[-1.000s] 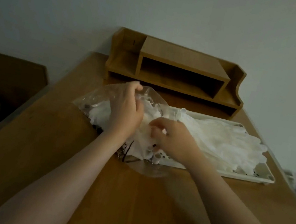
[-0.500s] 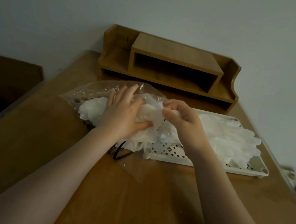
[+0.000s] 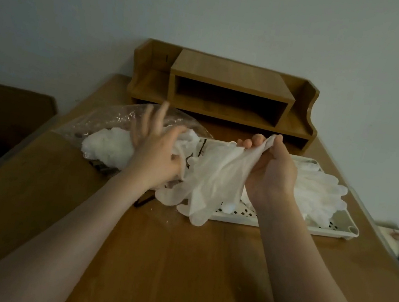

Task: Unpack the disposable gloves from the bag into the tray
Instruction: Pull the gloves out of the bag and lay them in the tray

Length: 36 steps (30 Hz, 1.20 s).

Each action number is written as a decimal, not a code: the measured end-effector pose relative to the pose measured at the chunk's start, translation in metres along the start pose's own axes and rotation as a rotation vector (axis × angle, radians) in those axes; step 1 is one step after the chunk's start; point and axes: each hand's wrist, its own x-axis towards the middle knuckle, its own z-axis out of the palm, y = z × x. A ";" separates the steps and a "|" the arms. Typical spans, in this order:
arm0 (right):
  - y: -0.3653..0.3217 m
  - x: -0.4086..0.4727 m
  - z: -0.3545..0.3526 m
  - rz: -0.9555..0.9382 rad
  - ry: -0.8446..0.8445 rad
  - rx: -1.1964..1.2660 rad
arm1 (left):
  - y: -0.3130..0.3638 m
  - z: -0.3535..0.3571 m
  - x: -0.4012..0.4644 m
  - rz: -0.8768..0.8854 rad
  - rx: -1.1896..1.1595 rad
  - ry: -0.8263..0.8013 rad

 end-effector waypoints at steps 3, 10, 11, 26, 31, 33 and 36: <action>0.002 -0.004 0.005 0.087 0.019 0.163 | 0.027 -0.011 -0.011 0.315 -0.293 0.026; 0.011 -0.014 0.014 0.201 -0.038 0.438 | 0.030 -0.004 -0.022 0.221 -0.363 -0.024; 0.013 -0.014 0.014 0.201 -0.043 0.428 | 0.027 -0.003 -0.021 0.193 -0.317 0.037; -0.018 -0.020 0.005 0.295 -0.186 0.705 | 0.016 -0.012 -0.019 -0.089 0.606 -0.186; -0.024 -0.023 0.010 0.294 -0.153 0.719 | 0.060 -0.040 -0.028 0.120 -0.458 -0.120; -0.022 -0.022 0.013 0.303 -0.132 0.735 | 0.069 -0.039 -0.030 -0.001 -0.696 -0.301; -0.016 -0.017 0.017 0.336 -0.106 0.833 | 0.066 -0.025 -0.034 -0.142 -0.813 -0.385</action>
